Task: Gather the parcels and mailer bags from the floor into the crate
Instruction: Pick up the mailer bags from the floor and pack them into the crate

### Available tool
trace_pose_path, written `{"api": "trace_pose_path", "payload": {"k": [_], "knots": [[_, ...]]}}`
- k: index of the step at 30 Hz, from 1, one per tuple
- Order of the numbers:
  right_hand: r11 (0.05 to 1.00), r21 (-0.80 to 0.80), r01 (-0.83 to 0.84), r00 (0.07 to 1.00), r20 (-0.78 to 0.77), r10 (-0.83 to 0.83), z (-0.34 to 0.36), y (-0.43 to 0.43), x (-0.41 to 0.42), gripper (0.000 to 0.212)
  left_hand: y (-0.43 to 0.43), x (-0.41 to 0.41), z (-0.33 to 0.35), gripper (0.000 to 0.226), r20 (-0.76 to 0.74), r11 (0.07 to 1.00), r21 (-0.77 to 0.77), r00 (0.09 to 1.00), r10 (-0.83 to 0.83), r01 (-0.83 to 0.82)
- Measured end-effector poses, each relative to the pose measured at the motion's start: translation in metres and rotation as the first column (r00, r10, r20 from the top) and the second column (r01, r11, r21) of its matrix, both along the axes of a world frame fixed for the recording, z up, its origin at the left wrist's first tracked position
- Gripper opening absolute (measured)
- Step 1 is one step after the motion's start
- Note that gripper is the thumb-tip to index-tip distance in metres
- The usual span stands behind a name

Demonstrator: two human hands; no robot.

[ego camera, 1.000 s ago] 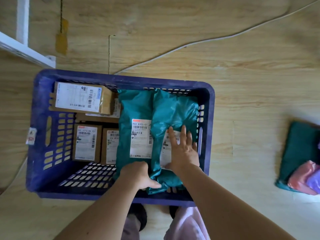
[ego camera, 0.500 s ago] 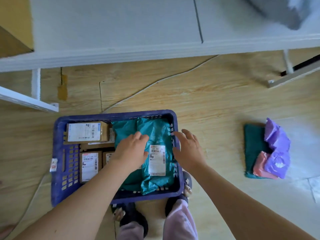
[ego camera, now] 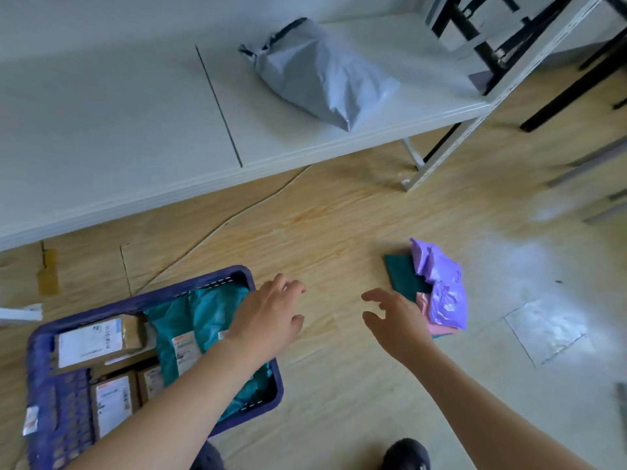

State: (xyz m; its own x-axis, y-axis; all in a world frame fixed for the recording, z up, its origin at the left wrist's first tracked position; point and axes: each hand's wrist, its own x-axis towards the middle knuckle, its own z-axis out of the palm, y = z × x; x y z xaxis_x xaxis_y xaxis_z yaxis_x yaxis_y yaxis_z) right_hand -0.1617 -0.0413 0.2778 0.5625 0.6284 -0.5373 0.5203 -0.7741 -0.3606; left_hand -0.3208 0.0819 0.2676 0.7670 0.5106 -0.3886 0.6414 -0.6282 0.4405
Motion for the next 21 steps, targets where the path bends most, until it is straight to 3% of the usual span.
{"api": "trace_pose_path", "payload": {"k": [4, 13, 21], "knots": [[0.994, -0.008, 0.105, 0.994, -0.021, -0.106, -0.004, -0.054, 0.065, 0.032, -0.043, 0.065, -0.001, 0.044, -0.020, 1.000, -0.015, 1.000, -0.024, 0.024], [0.988, -0.037, 0.147, 0.988, -0.043, -0.149, -0.004, -0.179, 0.215, 0.030, -0.148, 0.220, -0.013, 0.042, -0.120, 0.998, -0.067, 0.993, -0.001, -0.007], [0.982, -0.086, 0.166, 0.981, -0.083, -0.173, -0.008, -0.221, 0.311, 0.034, -0.184, 0.312, -0.011, 0.041, -0.156, 0.997, -0.074, 0.988, 0.022, -0.033]]}}
